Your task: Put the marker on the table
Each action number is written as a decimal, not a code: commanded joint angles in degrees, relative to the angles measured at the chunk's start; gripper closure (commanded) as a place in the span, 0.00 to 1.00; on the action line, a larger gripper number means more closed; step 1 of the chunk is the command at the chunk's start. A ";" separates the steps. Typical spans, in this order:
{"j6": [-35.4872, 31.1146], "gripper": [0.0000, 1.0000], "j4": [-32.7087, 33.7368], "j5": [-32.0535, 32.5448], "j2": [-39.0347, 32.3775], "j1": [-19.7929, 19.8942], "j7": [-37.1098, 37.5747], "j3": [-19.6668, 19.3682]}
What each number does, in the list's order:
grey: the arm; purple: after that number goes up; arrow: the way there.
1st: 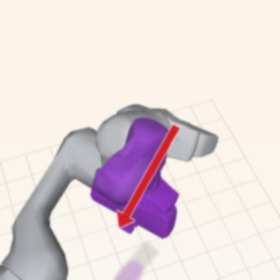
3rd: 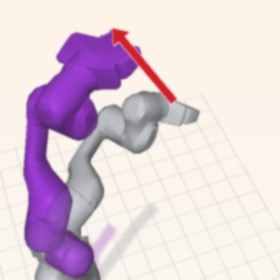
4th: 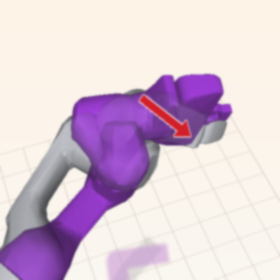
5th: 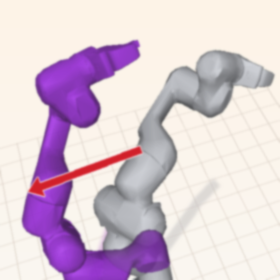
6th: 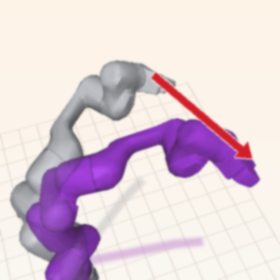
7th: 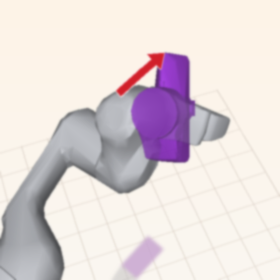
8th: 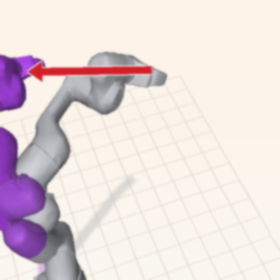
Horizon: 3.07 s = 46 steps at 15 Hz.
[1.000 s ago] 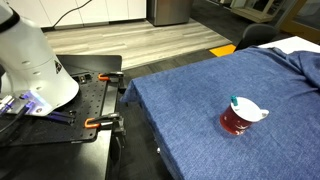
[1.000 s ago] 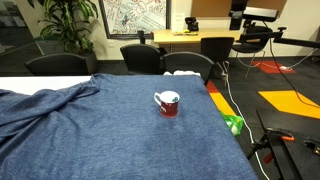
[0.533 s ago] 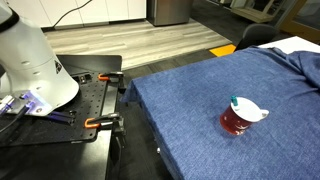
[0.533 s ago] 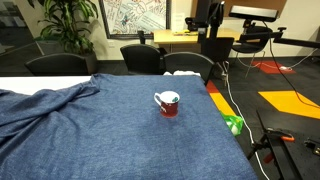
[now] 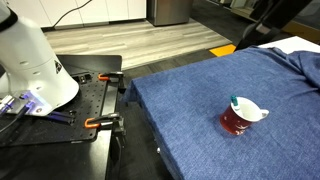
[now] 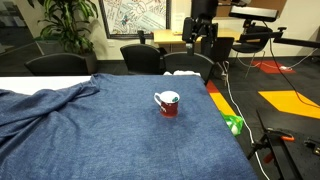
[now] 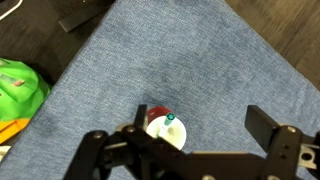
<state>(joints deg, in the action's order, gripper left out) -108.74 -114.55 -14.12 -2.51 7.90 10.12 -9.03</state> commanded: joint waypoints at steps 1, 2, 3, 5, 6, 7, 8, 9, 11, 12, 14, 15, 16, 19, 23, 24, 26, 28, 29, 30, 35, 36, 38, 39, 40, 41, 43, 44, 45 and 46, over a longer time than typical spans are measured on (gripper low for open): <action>-0.34 0.00 2.19 -2.53 -3.60 1.27 2.73 -0.64; -0.34 0.00 2.38 -3.05 -4.54 1.62 2.85 -0.83; -0.39 0.00 2.56 -3.23 -5.37 1.87 3.39 -1.03; -0.45 0.00 2.89 -3.89 -6.97 2.46 3.34 -1.42; -0.51 0.00 2.92 -4.25 -7.71 2.74 3.26 -1.61; -0.46 0.00 3.09 -4.48 -8.38 3.04 3.15 -1.73; -0.46 0.00 3.10 -4.90 -9.11 3.38 2.80 -1.79; -0.08 0.00 3.26 -5.39 -9.75 3.76 2.08 -1.76; -0.26 0.00 1.88 -4.26 -8.90 3.58 1.57 -1.55; -0.26 0.00 1.89 -4.32 -9.34 3.67 1.52 -1.55; -0.26 0.00 1.89 -4.31 -9.54 3.66 1.52 -1.54; -0.26 0.00 1.89 -4.30 -9.52 3.62 1.52 -1.53; -0.26 0.00 1.89 -4.30 -9.52 3.62 1.52 -1.53; 0.34 0.00 2.80 -5.33 -10.43 3.86 1.45 -1.47; 1.11 0.00 5.01 -7.30 -13.74 3.96 1.73 -1.00; 1.13 0.00 5.65 -8.10 -14.67 4.01 1.87 -0.86; 0.87 0.00 6.91 -9.82 -16.68 4.21 2.05 -0.61; 0.59 0.00 8.25 -11.82 -18.57 4.52 2.87 -0.56; 0.81 0.00 9.03 -12.70 -19.59 4.67 4.00 -0.70; 0.61 0.00 9.56 -13.39 -20.42 4.76 4.60 -0.74; -0.81 0.00 11.38 -16.56 -23.63 5.54 6.10 -0.57; -0.99 0.00 11.70 -16.81 -24.11 5.62 6.45 -0.65; -2.05 0.00 12.14 -16.96 -25.22 5.85 6.86 -0.75; -2.76 0.00 12.33 -16.89 -25.86 5.95 6.79 -0.77; -3.52 0.00 12.39 -16.66 -26.30 5.94 7.07 -0.84; -4.25 0.00 12.52 -16.46 -26.85 5.98 7.06 -0.81; -5.47 0.10 12.89 -16.13 -27.88 6.00 7.29 -0.72; -6.11 0.18 13.06 -16.06 -28.35 5.96 7.44 -0.66; -6.59 0.26 13.24 -15.95 -28.77 5.93 7.63 -0.64; -7.01 0.34 13.41 -15.92 -29.13 5.91 7.93 -0.59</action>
<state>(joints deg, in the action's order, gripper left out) -114.63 -102.83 -30.07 -30.30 13.53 15.70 -10.13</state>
